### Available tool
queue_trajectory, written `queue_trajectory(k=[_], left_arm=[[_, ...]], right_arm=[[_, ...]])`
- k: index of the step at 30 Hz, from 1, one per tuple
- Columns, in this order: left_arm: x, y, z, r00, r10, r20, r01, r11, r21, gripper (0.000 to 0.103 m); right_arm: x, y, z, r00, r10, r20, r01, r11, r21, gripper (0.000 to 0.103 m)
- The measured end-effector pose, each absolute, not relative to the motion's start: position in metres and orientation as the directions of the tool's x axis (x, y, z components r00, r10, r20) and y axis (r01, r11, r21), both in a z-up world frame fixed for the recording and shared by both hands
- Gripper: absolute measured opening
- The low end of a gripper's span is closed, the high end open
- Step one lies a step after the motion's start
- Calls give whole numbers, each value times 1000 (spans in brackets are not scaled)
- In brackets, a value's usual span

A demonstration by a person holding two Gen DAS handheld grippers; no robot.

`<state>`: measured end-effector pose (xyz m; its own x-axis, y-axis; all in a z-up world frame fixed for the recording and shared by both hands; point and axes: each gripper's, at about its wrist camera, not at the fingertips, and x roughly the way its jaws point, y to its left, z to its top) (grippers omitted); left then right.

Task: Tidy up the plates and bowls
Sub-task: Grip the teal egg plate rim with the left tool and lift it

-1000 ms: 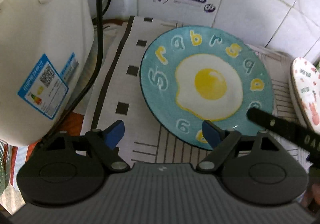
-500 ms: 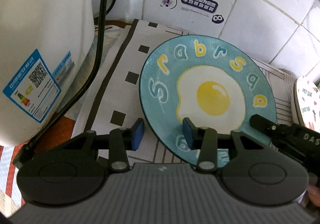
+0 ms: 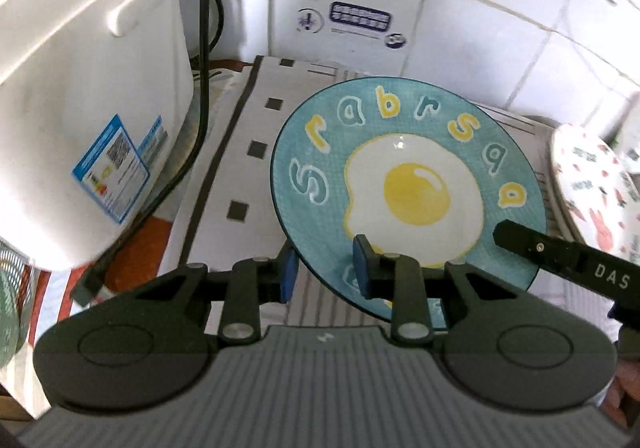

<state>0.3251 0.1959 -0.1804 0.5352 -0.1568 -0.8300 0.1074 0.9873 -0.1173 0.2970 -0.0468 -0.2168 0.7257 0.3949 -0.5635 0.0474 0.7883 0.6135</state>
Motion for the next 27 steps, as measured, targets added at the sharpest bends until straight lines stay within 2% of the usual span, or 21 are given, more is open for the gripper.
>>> queue_trajectory(k=[14, 27], left_arm=[[274, 159, -129, 540, -236, -808, 204, 968, -146, 27], [252, 82, -102, 553, -293, -780, 304, 942, -138, 27]], right_arm=[[219, -73, -163, 780, 323, -536, 33, 834, 551, 24], [169, -133, -137, 839, 233, -491, 67, 852, 519, 25]])
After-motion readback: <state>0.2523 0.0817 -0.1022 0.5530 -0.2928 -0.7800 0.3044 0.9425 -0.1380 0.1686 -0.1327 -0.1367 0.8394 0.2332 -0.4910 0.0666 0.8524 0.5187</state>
